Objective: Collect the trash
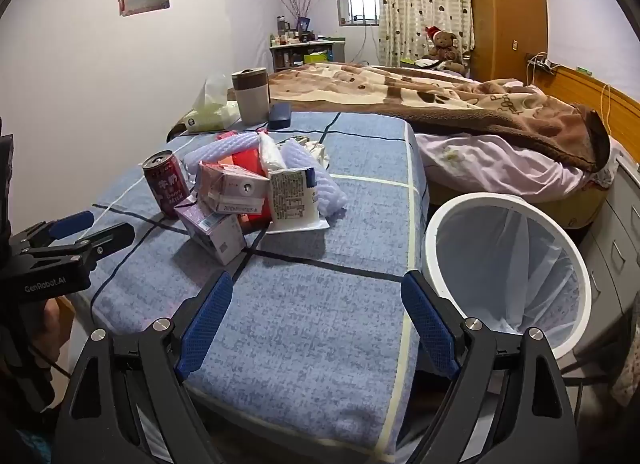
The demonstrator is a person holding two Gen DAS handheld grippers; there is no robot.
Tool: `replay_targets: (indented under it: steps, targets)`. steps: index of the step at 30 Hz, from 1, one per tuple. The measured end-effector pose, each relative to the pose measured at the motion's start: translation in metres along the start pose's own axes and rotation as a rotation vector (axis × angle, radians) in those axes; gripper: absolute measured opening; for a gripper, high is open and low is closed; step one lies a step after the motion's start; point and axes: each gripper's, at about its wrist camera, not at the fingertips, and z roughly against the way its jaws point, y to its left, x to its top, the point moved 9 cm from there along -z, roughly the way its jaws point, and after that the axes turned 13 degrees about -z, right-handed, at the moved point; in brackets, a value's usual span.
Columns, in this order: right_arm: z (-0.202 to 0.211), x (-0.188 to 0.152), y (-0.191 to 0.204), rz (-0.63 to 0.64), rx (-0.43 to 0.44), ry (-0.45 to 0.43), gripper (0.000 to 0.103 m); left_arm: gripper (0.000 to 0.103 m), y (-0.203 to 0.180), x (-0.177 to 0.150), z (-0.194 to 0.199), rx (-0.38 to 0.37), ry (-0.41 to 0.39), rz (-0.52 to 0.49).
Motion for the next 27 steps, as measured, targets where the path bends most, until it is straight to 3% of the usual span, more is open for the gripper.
replay_targets:
  steps: [27]
  targets:
    - [0.01, 0.005, -0.001, -0.016, 0.002, -0.03, 0.088, 0.097, 0.001, 0.003, 0.011, 0.011, -0.034, -0.013]
